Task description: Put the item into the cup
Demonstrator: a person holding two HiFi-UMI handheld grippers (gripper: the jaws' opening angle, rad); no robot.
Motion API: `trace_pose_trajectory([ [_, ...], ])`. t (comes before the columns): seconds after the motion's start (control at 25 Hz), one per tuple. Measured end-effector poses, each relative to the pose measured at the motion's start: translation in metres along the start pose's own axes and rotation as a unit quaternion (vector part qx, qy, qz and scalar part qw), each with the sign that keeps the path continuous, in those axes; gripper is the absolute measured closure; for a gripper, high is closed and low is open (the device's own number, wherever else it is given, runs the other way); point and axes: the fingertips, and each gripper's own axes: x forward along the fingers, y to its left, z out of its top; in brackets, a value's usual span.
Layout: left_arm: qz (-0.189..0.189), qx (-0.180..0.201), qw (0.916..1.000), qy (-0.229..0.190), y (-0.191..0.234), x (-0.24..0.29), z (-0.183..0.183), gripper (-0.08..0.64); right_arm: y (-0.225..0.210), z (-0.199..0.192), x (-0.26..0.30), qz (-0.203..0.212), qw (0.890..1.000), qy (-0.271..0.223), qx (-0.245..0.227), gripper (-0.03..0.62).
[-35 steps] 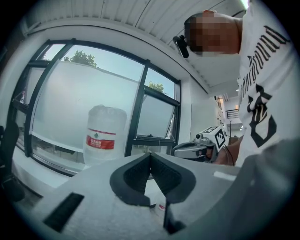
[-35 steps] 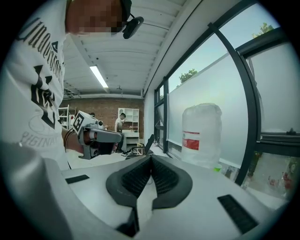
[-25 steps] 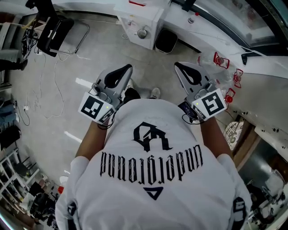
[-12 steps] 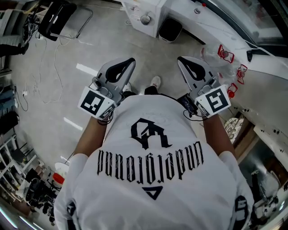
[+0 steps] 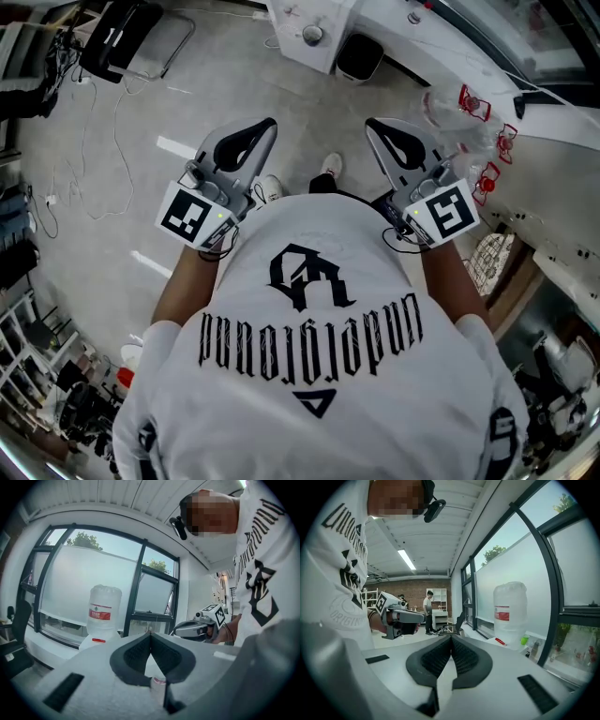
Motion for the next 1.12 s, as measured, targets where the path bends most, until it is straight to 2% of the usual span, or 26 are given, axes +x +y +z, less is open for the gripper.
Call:
trace_pose_trajectory([
  [0.64, -0.021, 0.011, 0.9996, -0.018, 0.035, -0.13, -0.001, 0.548, 0.127, 0.02, 0.055, -0.021, 1.0, -0.006, -0.01, 0.577],
  [1.12, -0.035, 0.016, 0.9984, -0.041, 0.043, -0.183, 0.013, 0.548, 0.184, 0.035, 0.075, -0.032, 0.999, -0.015, -0.005, 0.577],
])
